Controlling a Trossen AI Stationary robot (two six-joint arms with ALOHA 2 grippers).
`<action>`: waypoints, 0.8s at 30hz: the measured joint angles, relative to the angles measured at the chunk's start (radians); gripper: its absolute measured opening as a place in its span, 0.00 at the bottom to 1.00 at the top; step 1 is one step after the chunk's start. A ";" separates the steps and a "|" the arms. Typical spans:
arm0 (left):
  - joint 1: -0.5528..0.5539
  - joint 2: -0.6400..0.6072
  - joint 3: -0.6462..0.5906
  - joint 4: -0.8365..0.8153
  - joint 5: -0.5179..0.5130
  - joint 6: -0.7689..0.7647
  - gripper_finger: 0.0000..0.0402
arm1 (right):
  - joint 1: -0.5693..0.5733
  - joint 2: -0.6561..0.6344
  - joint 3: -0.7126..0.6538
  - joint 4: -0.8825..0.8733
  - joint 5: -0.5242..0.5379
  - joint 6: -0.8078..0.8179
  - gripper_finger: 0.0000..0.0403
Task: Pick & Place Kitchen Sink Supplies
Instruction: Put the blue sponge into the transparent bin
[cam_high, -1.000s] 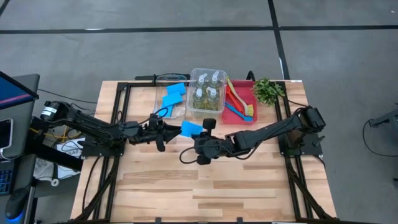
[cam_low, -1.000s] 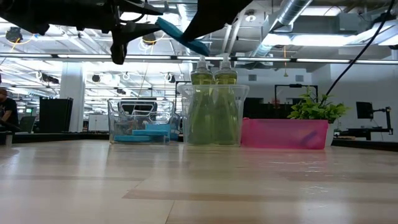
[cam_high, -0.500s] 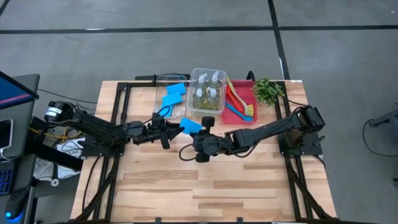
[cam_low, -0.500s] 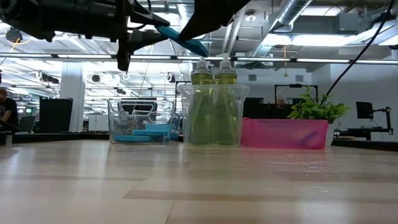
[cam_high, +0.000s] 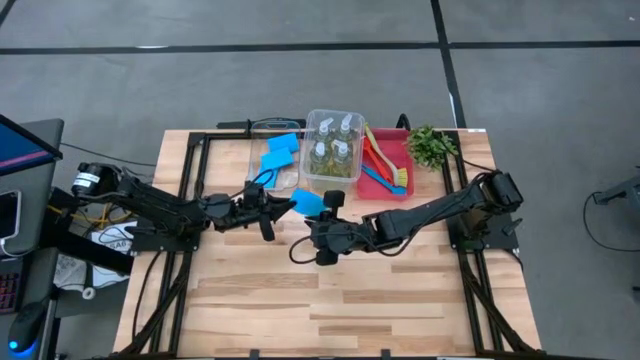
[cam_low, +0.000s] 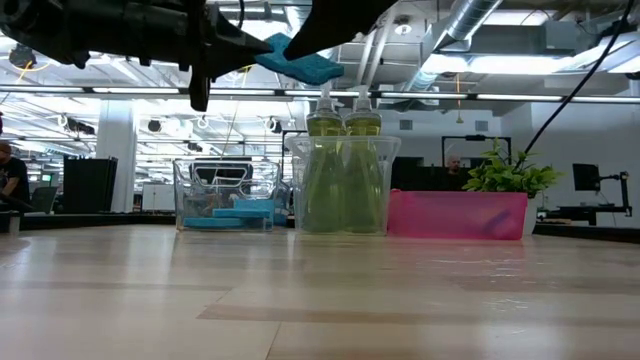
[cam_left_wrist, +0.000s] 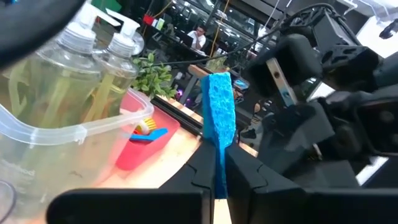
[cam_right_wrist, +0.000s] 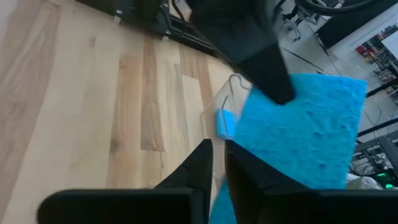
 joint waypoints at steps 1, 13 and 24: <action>0.001 0.000 0.000 0.000 -0.001 0.005 0.04 | 0.003 0.000 0.000 -0.001 0.000 0.000 0.09; 0.051 -0.127 -0.001 -0.048 -0.078 0.164 0.03 | 0.081 0.000 0.000 -0.008 0.012 -0.053 0.21; 0.062 -0.369 -0.001 -0.195 -0.555 0.482 0.03 | 0.135 -0.001 0.000 -0.031 0.088 -0.053 0.19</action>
